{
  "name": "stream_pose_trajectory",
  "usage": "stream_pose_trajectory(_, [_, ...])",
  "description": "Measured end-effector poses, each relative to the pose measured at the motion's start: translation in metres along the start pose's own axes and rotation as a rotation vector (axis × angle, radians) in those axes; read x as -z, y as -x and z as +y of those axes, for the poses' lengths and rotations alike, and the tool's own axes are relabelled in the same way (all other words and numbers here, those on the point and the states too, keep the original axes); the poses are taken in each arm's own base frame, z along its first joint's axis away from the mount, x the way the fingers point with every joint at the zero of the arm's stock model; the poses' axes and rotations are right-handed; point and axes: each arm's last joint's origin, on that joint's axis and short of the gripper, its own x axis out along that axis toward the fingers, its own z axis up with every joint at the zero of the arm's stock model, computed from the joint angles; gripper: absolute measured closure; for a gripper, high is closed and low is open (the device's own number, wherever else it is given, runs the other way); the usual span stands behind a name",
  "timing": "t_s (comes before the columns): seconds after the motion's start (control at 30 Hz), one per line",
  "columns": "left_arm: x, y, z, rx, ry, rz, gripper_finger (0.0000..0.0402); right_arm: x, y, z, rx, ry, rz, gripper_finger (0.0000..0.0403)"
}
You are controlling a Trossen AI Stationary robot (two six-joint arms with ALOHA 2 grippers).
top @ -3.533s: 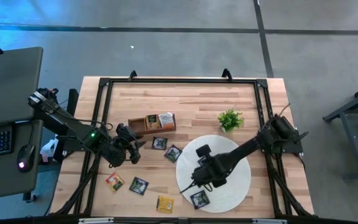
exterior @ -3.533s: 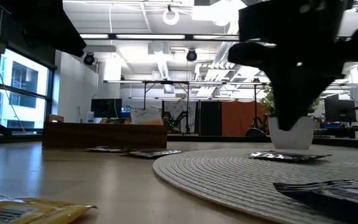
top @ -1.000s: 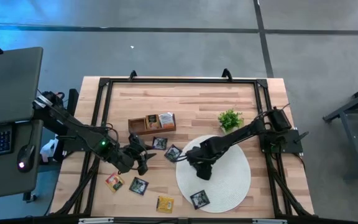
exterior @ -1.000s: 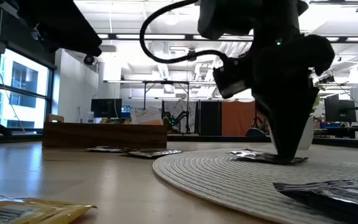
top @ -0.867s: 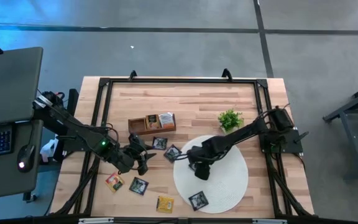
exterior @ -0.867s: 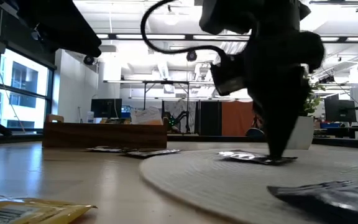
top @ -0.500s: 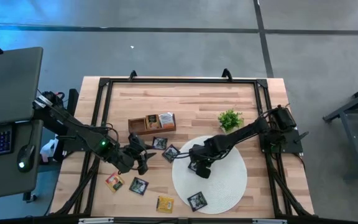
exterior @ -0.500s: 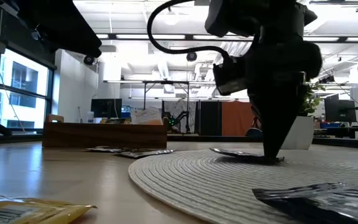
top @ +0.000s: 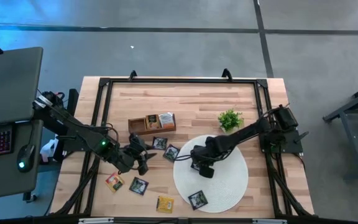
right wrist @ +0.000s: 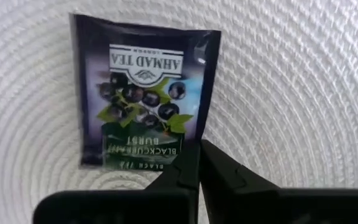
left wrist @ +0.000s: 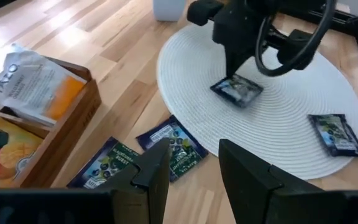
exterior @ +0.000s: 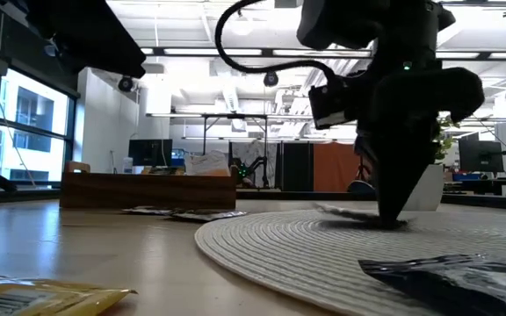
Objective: Pick & Place Tea
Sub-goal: Put the violet tea bag into the left section of the wooden organizer
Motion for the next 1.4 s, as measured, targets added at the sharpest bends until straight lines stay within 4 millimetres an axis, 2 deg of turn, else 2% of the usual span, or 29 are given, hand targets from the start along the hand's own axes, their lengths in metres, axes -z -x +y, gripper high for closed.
stream_pose_trajectory(0.13, [-0.004,-0.017,-0.004,0.083,0.021,0.035,0.0266,0.001,-0.001,-0.001,0.01,0.002,-0.016,0.04])
stream_pose_trajectory(0.27, [-0.009,-0.05,-0.003,0.193,0.085,0.076,0.0266,0.001,-0.001,0.0,0.009,0.016,-0.02,0.0401])
stream_pose_trajectory(0.4, [-0.013,-0.091,0.006,0.305,0.168,0.114,0.0266,0.0,-0.001,0.0,0.009,0.036,-0.023,0.0401])
stream_pose_trajectory(0.5, [-0.015,-0.111,0.013,0.377,0.223,0.131,0.0266,0.0,-0.001,0.002,0.012,0.048,-0.036,0.0402])
stream_pose_trajectory(0.67, [-0.005,-0.141,0.023,0.396,0.357,0.176,0.0266,0.001,0.0,0.006,0.058,0.067,-0.083,0.0402])
stream_pose_trajectory(0.87, [0.004,-0.161,0.029,0.354,0.421,0.21,0.0266,0.001,0.0,0.011,0.093,0.084,-0.146,0.0402])
stream_pose_trajectory(1.17, [0.001,-0.187,0.013,0.418,0.433,0.251,0.0266,-0.002,0.002,0.016,0.103,0.107,-0.21,0.0403])
stream_pose_trajectory(1.4, [0.002,-0.188,0.013,0.365,0.432,0.286,0.0266,-0.003,0.002,0.016,0.108,0.105,-0.229,0.0403])
